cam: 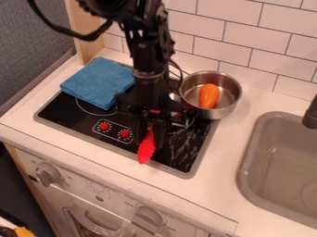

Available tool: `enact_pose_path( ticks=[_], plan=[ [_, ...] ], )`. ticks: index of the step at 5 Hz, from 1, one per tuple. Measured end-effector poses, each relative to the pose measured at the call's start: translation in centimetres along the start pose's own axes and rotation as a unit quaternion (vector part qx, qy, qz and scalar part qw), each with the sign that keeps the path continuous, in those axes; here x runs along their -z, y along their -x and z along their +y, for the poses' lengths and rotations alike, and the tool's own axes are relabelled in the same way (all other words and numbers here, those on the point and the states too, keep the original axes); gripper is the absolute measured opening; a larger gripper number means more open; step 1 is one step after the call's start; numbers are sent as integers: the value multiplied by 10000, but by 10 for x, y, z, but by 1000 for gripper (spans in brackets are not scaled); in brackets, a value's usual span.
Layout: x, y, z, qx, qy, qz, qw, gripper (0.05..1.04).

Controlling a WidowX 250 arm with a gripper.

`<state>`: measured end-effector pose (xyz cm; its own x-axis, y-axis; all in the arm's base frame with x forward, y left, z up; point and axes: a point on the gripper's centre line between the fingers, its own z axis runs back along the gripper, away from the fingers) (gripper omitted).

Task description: Put the red spoon on the right burner

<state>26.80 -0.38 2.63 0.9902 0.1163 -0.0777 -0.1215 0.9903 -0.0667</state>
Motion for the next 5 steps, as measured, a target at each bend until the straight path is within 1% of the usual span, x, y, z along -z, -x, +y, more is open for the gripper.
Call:
enact_pose_path(
  ticks=[1, 2, 3, 4, 5],
  plan=[
    [4, 5, 2, -28, -51, 67, 10000, 464],
    [16, 0, 2, 369, -32, 244, 9990, 789],
    [15, -3, 5, 592, -129, 186, 9980, 1004],
    [-6, -9, 2, 740, -393, -226, 9962, 1004],
    [-19, -12, 0, 740, -522, -483, 9947, 1001]
  ],
)
